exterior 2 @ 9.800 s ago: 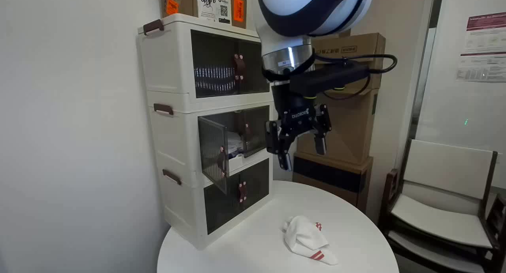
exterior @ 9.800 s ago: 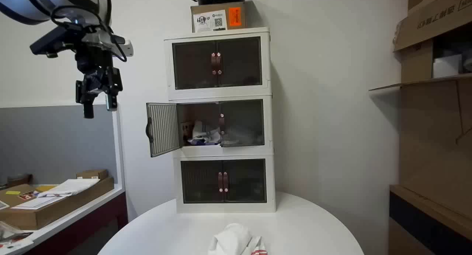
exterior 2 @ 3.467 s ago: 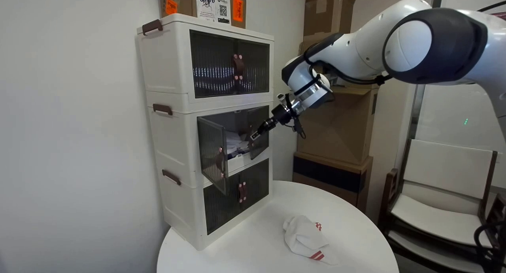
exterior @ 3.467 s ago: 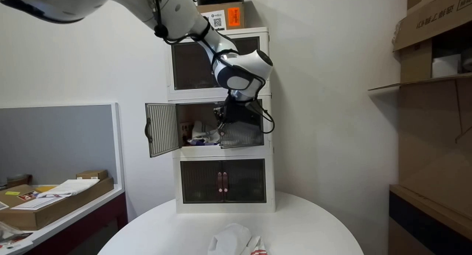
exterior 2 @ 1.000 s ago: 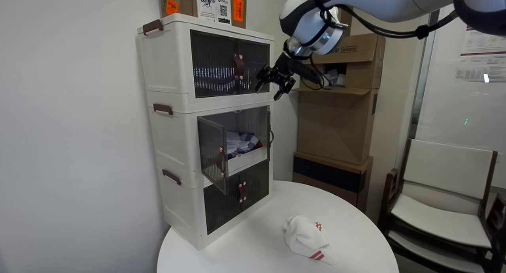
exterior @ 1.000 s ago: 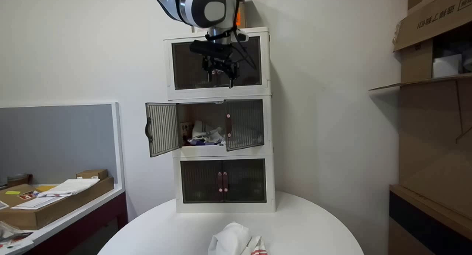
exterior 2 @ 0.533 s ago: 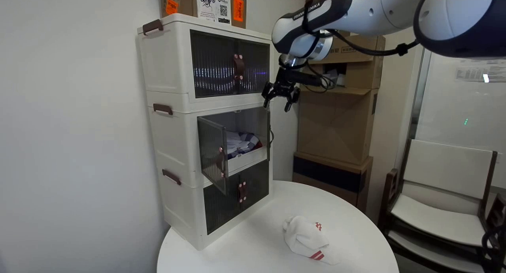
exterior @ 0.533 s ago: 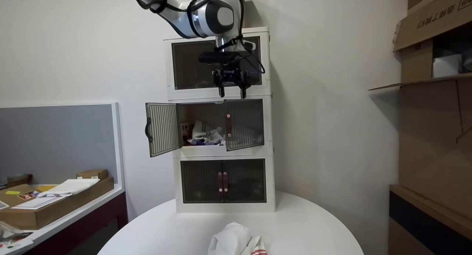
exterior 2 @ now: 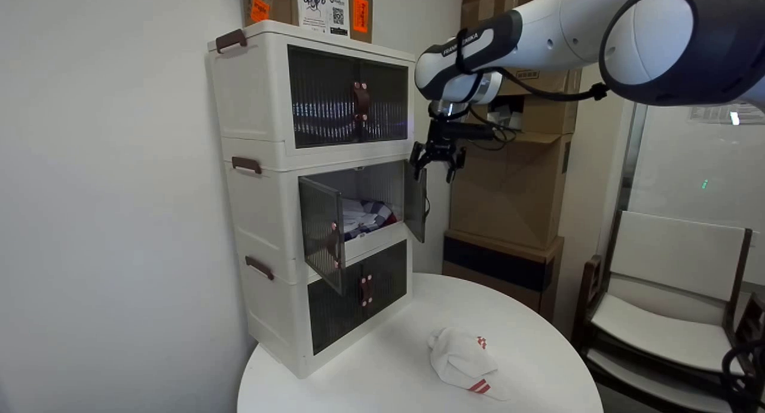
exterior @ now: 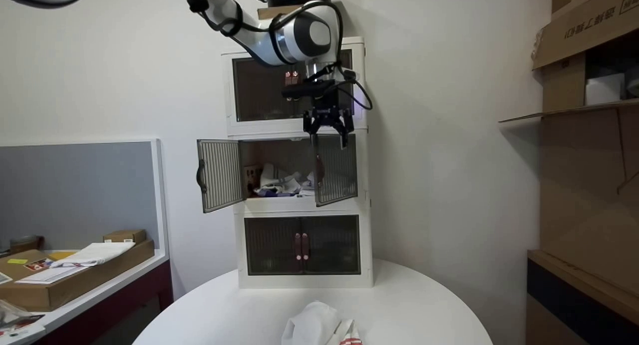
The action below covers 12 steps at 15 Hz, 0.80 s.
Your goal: Open the middle cabinet
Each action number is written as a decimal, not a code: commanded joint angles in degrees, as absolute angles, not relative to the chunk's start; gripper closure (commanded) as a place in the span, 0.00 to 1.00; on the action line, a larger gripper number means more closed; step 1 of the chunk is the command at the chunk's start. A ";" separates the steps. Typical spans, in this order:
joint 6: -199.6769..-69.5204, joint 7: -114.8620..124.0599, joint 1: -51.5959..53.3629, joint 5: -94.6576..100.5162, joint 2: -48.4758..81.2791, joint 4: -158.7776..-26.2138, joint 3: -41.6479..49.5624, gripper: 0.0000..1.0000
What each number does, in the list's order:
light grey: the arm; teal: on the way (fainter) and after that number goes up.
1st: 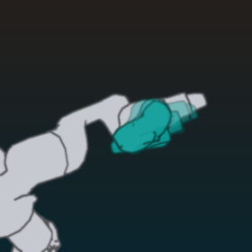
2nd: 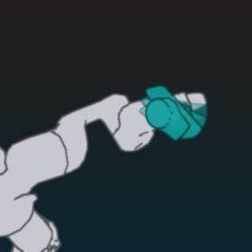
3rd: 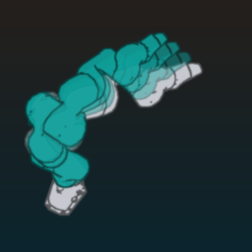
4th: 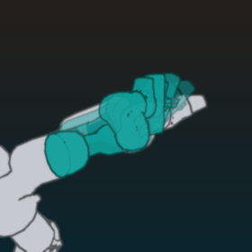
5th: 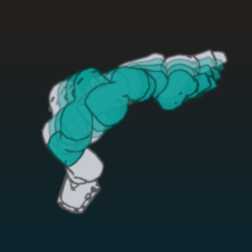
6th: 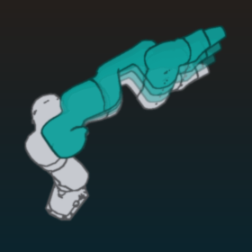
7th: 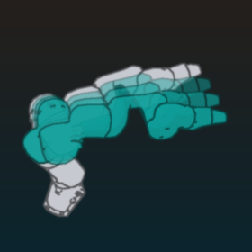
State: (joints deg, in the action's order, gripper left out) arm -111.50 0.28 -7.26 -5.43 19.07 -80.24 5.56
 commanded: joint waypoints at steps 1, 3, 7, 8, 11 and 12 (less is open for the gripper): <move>-108.92 -2.09 -8.51 -2.50 19.17 -78.41 6.45 0.00; -108.34 -6.08 -9.99 -2.14 18.89 -78.14 6.65 0.00; -106.88 -18.07 -13.72 -2.85 19.84 -75.84 6.61 0.00; -106.65 -21.14 -14.69 -3.23 20.33 -75.12 6.54 0.00; -106.26 -29.85 -17.15 -2.88 22.82 -72.28 6.54 0.00; -106.57 -32.18 -17.75 -2.54 23.71 -71.44 6.51 0.00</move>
State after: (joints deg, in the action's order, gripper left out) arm -108.75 -25.23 -16.05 -3.19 20.08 -76.70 6.67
